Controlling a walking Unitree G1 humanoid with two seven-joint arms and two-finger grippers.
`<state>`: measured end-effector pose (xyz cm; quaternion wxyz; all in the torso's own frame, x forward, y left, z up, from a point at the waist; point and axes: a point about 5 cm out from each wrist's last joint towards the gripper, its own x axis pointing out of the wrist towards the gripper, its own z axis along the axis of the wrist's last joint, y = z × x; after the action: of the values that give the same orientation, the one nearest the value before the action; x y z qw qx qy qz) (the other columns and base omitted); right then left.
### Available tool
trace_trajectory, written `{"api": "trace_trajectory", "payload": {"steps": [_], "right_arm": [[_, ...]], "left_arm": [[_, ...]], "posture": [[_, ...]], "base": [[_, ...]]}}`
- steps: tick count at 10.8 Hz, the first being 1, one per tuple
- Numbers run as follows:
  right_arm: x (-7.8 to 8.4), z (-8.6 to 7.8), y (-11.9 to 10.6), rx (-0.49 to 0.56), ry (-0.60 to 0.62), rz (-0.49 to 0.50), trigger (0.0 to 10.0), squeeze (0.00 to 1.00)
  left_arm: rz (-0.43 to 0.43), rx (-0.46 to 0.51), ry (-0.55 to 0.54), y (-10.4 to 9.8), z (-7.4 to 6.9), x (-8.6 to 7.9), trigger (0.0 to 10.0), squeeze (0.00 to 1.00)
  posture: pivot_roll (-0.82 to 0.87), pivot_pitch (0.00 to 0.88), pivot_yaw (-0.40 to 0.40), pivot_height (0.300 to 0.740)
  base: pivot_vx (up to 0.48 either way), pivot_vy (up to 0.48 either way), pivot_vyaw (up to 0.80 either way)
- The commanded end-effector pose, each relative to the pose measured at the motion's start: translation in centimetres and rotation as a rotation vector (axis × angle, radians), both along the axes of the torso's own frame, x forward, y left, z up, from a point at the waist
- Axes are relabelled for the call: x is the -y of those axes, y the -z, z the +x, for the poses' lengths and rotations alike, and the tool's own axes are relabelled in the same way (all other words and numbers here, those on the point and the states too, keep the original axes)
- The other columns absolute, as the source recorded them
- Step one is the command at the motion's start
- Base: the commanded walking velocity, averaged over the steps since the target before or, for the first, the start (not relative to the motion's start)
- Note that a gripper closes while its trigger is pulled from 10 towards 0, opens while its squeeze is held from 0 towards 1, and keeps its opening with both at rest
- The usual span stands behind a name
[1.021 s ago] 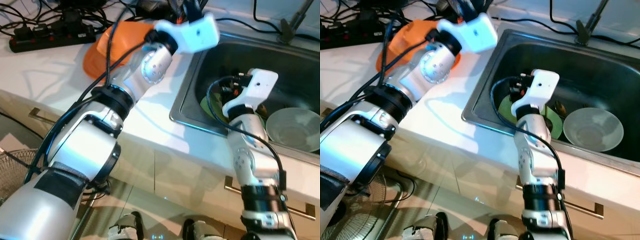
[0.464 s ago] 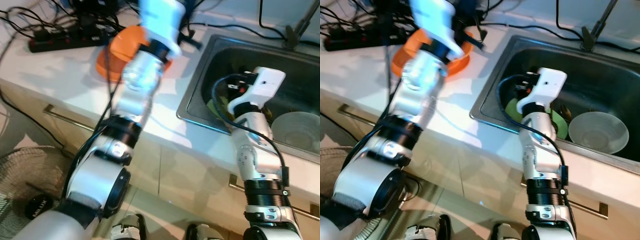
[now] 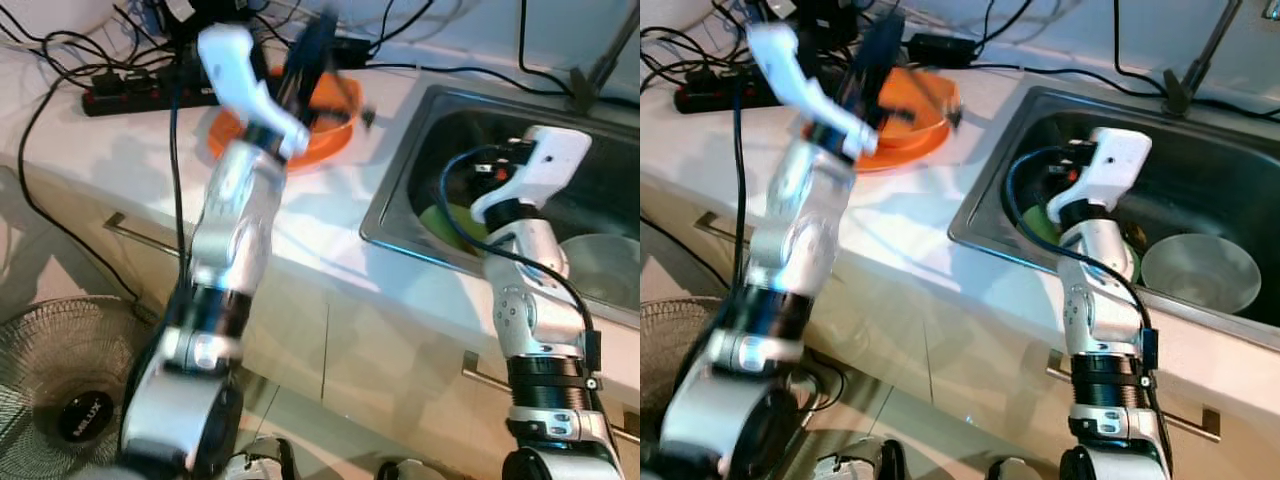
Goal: Kitchen organization
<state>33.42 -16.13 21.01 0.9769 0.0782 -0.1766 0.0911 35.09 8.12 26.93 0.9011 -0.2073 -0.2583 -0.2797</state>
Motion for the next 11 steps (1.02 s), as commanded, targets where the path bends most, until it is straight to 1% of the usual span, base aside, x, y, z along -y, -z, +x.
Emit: {"api": "trace_trajectory", "payload": {"steps": [1,3,5,7,8,9,11], "right_arm": [[-0.7,-0.3,-1.3,0.049,-0.090,-0.031,10.0,1.00],[-2.4,-1.6,-2.5,0.109,-0.338,-0.145,10.0,1.00],[-2.9,-2.4,-2.7,0.131,-0.411,-0.177,10.0,1.00],[-2.8,-2.6,-2.8,0.130,-0.421,-0.206,10.0,1.00],[-2.9,-2.6,-2.8,0.133,-0.399,-0.217,10.0,0.00],[-3.0,-2.5,-2.8,0.134,-0.392,-0.218,10.0,0.00],[-4.0,-2.7,-2.0,0.126,-0.428,-0.272,10.0,0.00]], "left_arm": [[-0.038,-0.015,0.039,-0.1,-0.3,0.0,10.0,0.00],[-0.148,-0.078,0.117,0.3,-0.7,0.0,10.0,0.00],[-0.149,-0.088,0.153,0.4,-1.1,0.4,10.0,0.00],[-0.149,-0.098,0.172,0.3,-1.3,0.3,10.0,0.00],[-0.128,-0.101,0.182,0.3,-1.3,0.4,10.0,0.00],[-0.105,-0.103,0.191,0.3,-1.4,0.6,10.0,0.00],[-0.038,-0.102,0.223,0.6,-1.9,1.5,10.0,0.00]], "posture": [[-0.01,0.010,0.025,0.740],[-0.01,0.031,0.026,0.740],[-0.01,0.043,0.030,0.740],[-0.01,0.053,0.035,0.740],[-0.01,0.058,0.038,0.740],[-0.01,0.061,0.039,0.740],[0.00,0.066,0.040,0.740]], "base": [[0.000,0.000,0.00],[0.000,0.000,0.00],[0.000,0.000,0.00],[0.000,0.000,0.00],[0.000,0.000,0.00],[0.000,0.000,0.00],[0.000,0.000,0.00]]}}
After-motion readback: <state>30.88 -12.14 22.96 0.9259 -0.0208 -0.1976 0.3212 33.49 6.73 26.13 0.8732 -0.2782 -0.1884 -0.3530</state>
